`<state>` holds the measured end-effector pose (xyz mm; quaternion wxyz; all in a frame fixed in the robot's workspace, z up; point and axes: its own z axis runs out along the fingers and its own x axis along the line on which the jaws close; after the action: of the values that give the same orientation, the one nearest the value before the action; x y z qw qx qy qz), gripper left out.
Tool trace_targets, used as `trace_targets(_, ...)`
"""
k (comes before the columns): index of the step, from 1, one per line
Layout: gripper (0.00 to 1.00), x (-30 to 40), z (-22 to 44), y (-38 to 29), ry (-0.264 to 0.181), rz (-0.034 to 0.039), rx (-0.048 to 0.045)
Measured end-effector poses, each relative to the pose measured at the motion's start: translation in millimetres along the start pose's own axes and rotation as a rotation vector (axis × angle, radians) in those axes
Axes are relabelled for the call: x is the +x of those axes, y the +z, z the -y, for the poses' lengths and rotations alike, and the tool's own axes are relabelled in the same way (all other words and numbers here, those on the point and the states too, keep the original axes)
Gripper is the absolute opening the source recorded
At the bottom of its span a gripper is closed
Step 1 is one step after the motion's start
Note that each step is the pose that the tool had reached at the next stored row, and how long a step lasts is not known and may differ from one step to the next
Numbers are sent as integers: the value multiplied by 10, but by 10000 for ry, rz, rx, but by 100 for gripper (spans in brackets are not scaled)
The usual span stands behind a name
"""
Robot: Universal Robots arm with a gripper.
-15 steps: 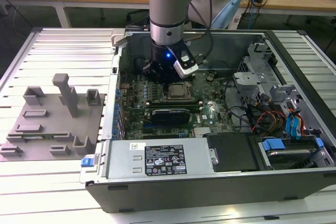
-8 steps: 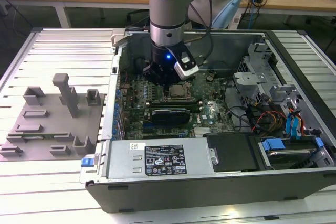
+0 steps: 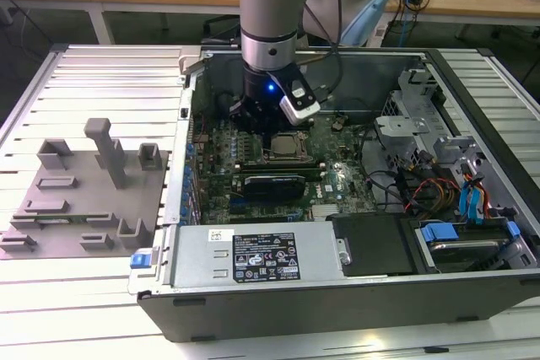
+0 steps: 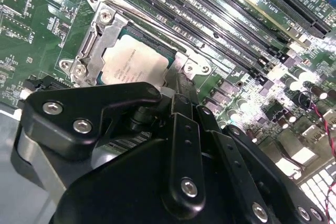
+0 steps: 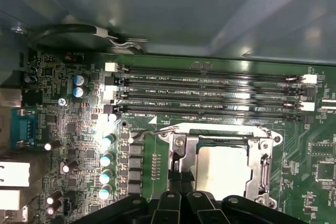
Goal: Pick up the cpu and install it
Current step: 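Close the cpu cover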
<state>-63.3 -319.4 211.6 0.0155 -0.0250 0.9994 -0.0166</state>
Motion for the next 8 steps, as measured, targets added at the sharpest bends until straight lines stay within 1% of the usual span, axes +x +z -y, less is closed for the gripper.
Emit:
trace_targets(5, 11, -3, 3, -100, 0, 0, 0)
trace_targets(8, 11, -12, 4, -105, -3, -1, -2)
